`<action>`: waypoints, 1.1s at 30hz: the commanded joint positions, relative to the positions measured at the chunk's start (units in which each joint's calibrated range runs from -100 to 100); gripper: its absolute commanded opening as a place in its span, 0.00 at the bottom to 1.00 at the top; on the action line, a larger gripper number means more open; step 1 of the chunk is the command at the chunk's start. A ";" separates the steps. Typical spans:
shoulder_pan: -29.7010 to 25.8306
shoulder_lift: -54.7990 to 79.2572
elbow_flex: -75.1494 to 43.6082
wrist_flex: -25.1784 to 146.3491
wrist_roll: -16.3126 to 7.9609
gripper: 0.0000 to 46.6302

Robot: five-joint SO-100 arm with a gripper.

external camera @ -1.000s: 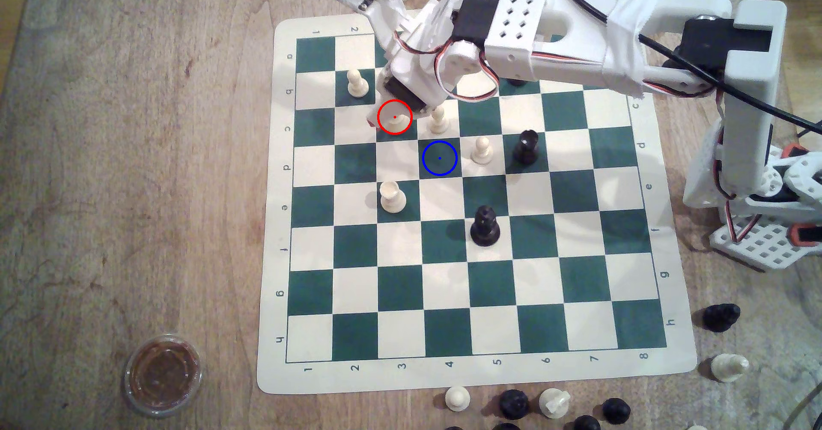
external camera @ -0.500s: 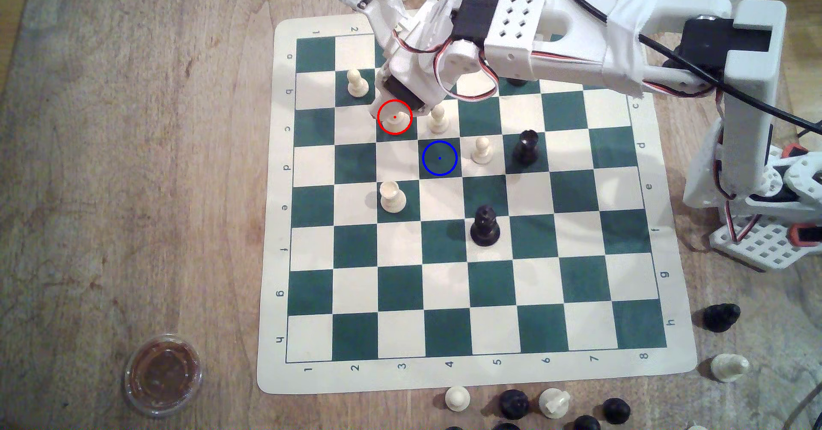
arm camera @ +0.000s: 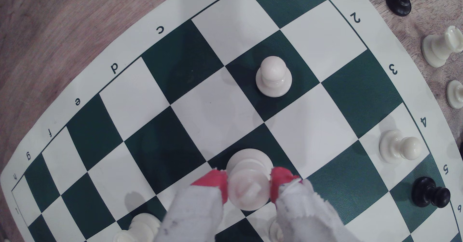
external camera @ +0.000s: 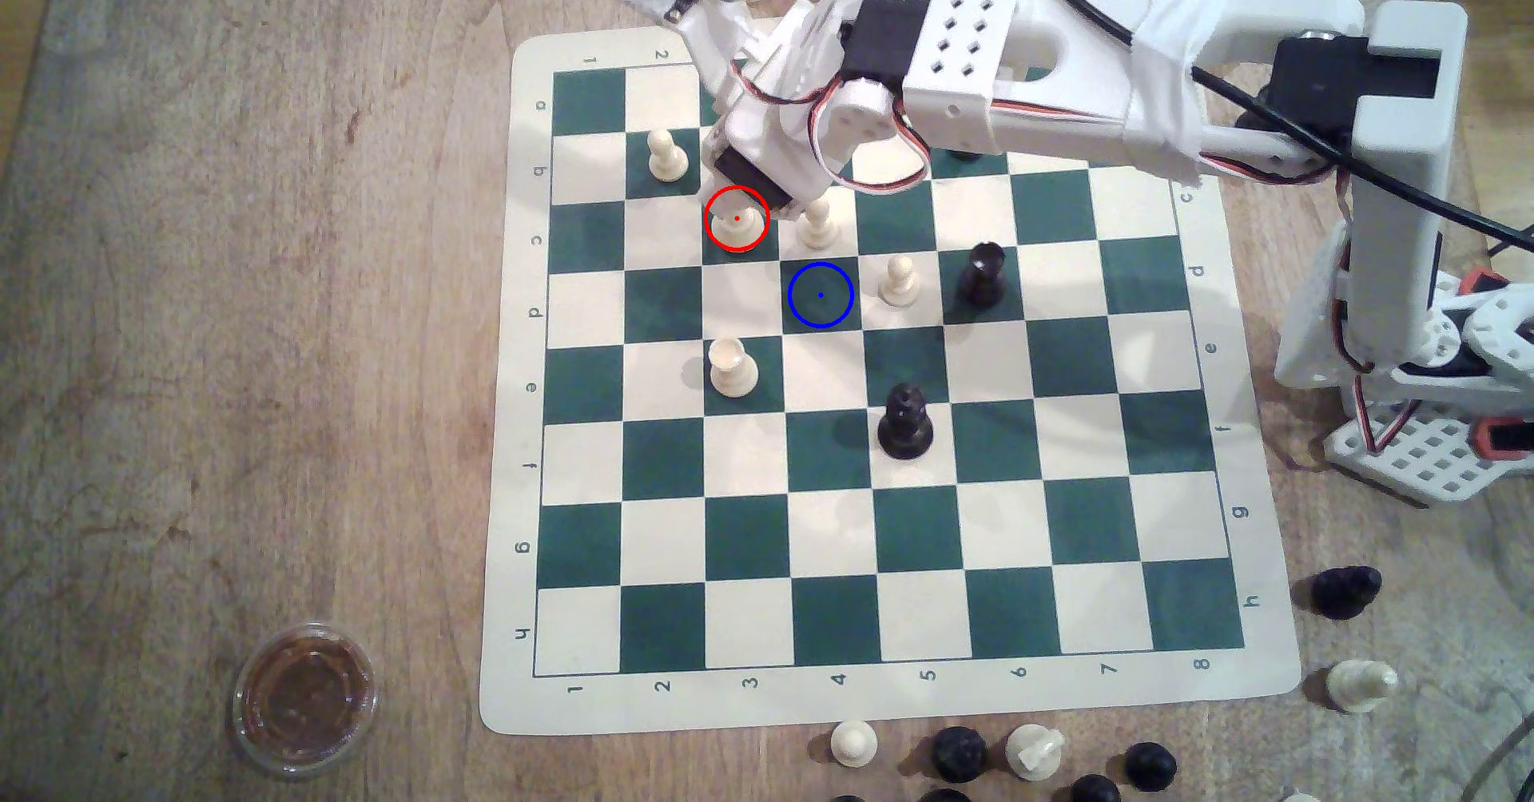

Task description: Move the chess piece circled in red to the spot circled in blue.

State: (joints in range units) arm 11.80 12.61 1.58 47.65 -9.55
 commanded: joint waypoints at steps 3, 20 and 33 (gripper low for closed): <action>-0.34 -6.41 -4.30 -0.72 -0.10 0.01; -2.14 -29.67 16.64 -3.75 0.73 0.01; -4.72 -38.33 36.95 -7.44 1.86 0.01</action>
State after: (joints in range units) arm 7.37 -20.90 38.73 41.27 -7.89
